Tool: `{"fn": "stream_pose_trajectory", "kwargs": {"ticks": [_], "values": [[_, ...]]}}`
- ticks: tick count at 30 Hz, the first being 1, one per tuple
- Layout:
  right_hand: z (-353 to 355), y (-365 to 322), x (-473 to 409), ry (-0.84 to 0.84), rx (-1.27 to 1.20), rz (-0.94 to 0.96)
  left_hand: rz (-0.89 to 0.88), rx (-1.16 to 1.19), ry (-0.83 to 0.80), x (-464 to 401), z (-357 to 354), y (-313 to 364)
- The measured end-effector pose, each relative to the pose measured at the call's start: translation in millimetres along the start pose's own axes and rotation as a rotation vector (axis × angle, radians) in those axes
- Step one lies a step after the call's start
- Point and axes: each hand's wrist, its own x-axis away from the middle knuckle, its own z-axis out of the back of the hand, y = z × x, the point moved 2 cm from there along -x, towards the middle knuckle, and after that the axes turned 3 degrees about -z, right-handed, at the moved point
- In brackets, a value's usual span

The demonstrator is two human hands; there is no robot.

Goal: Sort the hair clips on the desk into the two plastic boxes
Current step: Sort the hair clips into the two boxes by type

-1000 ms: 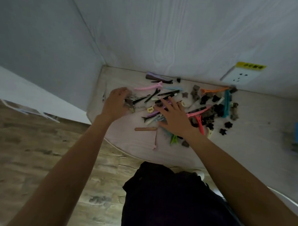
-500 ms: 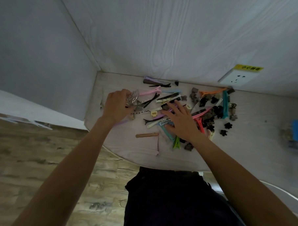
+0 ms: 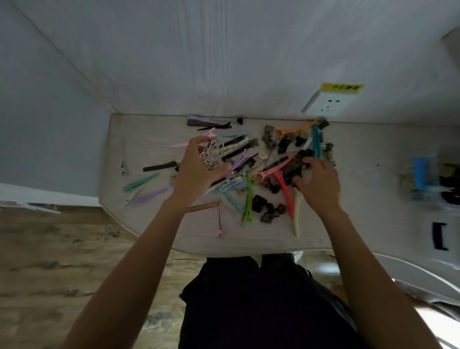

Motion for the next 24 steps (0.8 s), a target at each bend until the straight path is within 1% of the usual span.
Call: {"fn": "stream_pose_trajectory", "kwargs": {"ticks": [1,2,4,7,11,13,15,18,20,22,24], "values": [[-2,10,1,-0.084,0.01,-0.041,0.0,0.019,-0.023,0,-8,5],[-7,15,1,-0.15,0.001,-0.043,0.007,0.033,-0.05,0,-16,9],[-16,16,2,-0.192,-0.049,0.01,0.032,0.052,-0.097,2,-34,17],[-21,13,-5,-0.132,-0.178,0.047,0.048,0.058,-0.126,7,-59,24],[-15,25,-14,-0.078,-0.308,0.007,0.028,0.03,-0.167,6,-82,42],[-1,36,-14,-0.047,-0.404,0.017,-0.007,-0.004,-0.177,5,-96,59],[19,47,-10,-0.031,-0.507,0.023,-0.021,0.019,-0.176,6,-107,75],[65,85,-1,0.041,-0.67,0.029,-0.014,0.129,-0.248,18,-143,109],[104,122,4,0.129,-0.771,0.013,-0.096,0.188,-0.304,26,-174,137],[141,162,6,0.227,-0.794,-0.036,-0.19,0.19,-0.353,29,-211,167],[169,202,3,0.271,-0.752,-0.097,-0.256,0.184,-0.371,30,-251,197]]}}
